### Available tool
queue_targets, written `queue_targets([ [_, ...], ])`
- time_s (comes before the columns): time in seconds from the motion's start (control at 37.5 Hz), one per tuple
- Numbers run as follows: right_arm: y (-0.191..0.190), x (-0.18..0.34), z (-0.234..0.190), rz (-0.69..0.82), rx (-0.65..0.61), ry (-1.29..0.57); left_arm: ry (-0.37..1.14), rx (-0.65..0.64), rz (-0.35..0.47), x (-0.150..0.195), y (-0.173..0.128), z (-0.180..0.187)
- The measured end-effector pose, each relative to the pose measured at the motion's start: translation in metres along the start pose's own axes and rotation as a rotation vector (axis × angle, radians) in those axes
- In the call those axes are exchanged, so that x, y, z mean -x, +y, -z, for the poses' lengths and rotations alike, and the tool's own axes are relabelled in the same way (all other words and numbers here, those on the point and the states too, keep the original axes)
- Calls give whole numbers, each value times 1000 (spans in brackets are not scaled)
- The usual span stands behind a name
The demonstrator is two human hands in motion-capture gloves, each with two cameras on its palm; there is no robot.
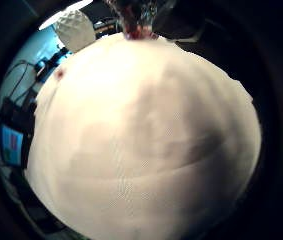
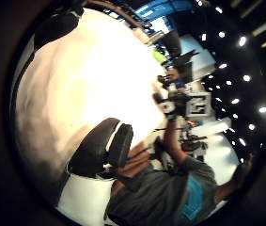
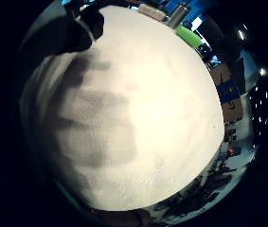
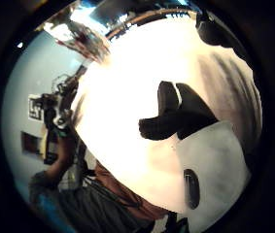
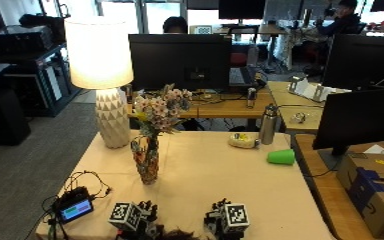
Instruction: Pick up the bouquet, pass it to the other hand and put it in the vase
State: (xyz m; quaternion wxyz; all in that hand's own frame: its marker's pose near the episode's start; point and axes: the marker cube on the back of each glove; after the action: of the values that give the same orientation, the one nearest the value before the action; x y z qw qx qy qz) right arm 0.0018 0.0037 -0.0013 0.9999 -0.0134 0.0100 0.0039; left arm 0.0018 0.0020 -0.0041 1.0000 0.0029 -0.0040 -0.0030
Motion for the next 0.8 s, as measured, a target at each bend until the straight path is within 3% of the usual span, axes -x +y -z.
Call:
queue_targets([
  [0.13, 1, 2, 1, 13, 2, -6, -30, -11, 19, 1, 0, 0],
  [0.32, 3, 2, 2, 4, 23, -5, -18, 100, 46, 3, -4, -9],
  [0.8, 1, 1, 0, 4, 25, -18, -2, 81, 19, 6, -5, -12],
])
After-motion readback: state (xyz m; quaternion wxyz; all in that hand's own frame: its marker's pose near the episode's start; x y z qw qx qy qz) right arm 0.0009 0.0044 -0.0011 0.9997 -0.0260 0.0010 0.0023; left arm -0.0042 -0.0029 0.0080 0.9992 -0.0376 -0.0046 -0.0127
